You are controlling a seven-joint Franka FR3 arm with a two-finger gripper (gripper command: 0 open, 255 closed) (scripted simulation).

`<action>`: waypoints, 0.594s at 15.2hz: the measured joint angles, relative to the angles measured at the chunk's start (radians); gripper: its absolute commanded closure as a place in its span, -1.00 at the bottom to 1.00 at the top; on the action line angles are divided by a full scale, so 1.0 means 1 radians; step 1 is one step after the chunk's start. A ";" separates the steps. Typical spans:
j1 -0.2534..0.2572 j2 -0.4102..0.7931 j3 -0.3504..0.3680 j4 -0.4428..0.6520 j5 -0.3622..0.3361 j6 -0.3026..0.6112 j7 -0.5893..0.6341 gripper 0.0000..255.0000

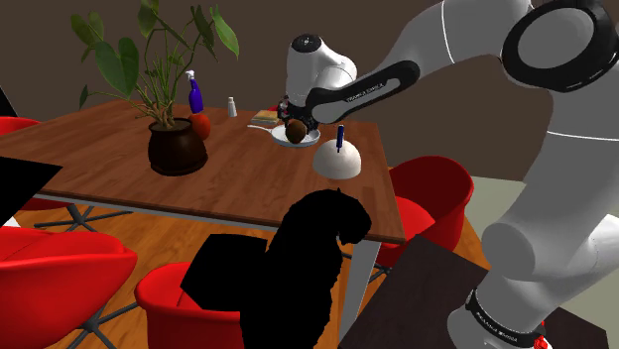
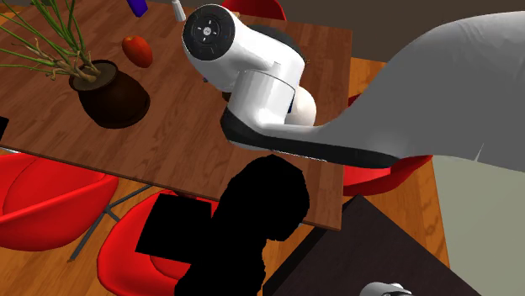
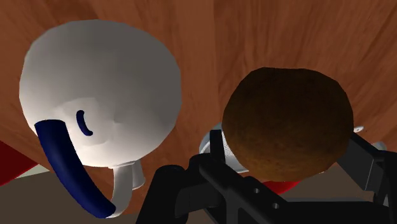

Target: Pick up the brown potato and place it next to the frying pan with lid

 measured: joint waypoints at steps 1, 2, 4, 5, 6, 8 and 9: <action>-0.013 0.005 -0.006 0.005 0.004 0.010 -0.020 1.00; -0.022 0.023 -0.015 0.018 -0.003 0.019 -0.034 1.00; -0.039 0.055 -0.028 0.061 -0.001 0.021 -0.078 1.00; -0.054 0.065 -0.033 0.078 0.007 0.025 -0.108 1.00; -0.064 0.081 -0.038 0.101 0.011 0.024 -0.133 1.00; -0.083 0.109 -0.049 0.132 0.013 0.035 -0.173 1.00; -0.092 0.127 -0.054 0.159 0.018 0.031 -0.199 1.00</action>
